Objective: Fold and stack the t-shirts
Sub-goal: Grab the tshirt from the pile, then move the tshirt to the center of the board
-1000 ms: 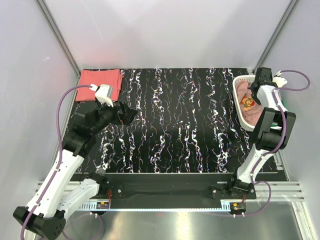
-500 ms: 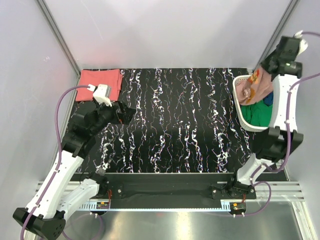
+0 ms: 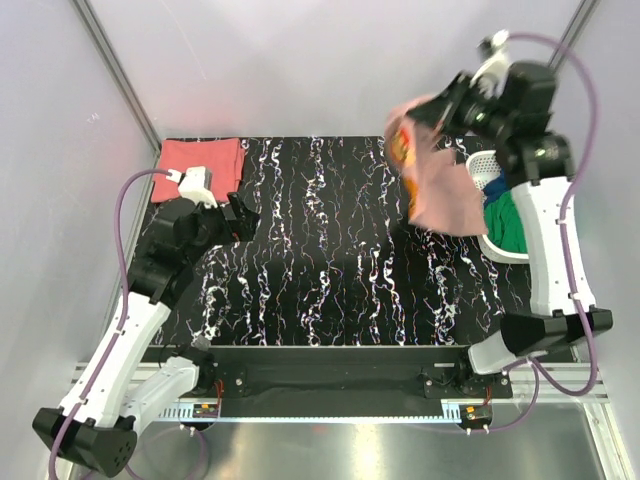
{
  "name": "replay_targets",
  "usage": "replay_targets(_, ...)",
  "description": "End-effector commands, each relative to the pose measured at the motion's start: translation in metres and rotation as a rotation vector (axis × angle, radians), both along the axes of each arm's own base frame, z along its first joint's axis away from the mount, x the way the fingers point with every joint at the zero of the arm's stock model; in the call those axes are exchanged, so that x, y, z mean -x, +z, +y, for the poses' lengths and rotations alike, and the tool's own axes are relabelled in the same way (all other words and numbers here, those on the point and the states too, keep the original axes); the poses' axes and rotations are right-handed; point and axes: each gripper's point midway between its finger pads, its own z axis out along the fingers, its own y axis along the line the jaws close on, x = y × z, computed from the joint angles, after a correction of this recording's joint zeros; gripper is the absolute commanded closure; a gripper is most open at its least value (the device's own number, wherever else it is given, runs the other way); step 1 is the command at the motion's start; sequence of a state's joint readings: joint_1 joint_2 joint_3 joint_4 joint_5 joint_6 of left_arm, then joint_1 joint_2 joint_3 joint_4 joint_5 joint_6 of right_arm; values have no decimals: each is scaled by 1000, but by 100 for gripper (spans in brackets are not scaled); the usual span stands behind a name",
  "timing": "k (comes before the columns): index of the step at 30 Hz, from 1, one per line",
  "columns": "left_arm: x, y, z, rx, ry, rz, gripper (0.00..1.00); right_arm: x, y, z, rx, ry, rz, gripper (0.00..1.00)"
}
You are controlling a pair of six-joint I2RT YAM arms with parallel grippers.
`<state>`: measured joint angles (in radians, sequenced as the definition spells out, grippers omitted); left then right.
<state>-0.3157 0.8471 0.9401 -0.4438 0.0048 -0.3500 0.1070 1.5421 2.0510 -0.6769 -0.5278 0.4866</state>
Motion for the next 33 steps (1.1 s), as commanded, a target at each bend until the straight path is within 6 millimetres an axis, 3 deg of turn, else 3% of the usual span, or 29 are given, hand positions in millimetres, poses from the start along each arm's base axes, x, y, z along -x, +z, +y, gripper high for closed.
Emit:
replay_targets(1,-8,15,13,35,80,-21,1,37,-58,51,-55,221,112,100)
replay_targets(2,-9,14,13,40,86,-17,1,58,-59,62,-87,260,117,100)
replay_targets(3,-10,12,15,40,91,-10,1,62,-66,74,-102,289,100,100)
replay_targets(4,-11,12,16,44,99,-8,1,80,-104,101,-95,366,185,100)
replay_targets(6,-16,7,18,65,113,19,1,94,-136,124,-63,420,250,100)
replay_targets(7,-20,4,24,76,140,34,1,111,-164,147,-13,473,299,100)
replay_targets(11,-26,-15,32,160,184,137,1,153,-218,181,85,576,355,98)
replay_targets(14,-26,-31,28,222,167,206,2,172,-258,188,170,619,405,94)
replay_targets(15,-25,-34,24,229,149,222,2,183,-273,186,215,630,450,88)
replay_targets(18,-21,-42,19,219,106,240,2,187,-295,168,309,581,477,70)
replay_targets(20,-18,-50,15,211,73,254,3,184,-291,154,340,509,448,50)
replay_targets(22,-13,-59,10,223,48,286,3,173,-288,140,368,398,435,38)
replay_targets(24,-8,-66,4,260,33,315,3,169,-282,132,387,345,420,34)
replay_targets(27,0,-81,-9,339,-8,352,6,148,-296,111,488,186,437,35)
replay_targets(28,2,-92,-13,358,-18,361,7,134,-312,100,551,97,461,37)
replay_targets(30,6,-104,-23,369,-37,384,9,126,-333,84,598,9,531,45)
replay_targets(33,13,-129,-40,343,-73,451,11,103,-369,56,564,-153,654,49)
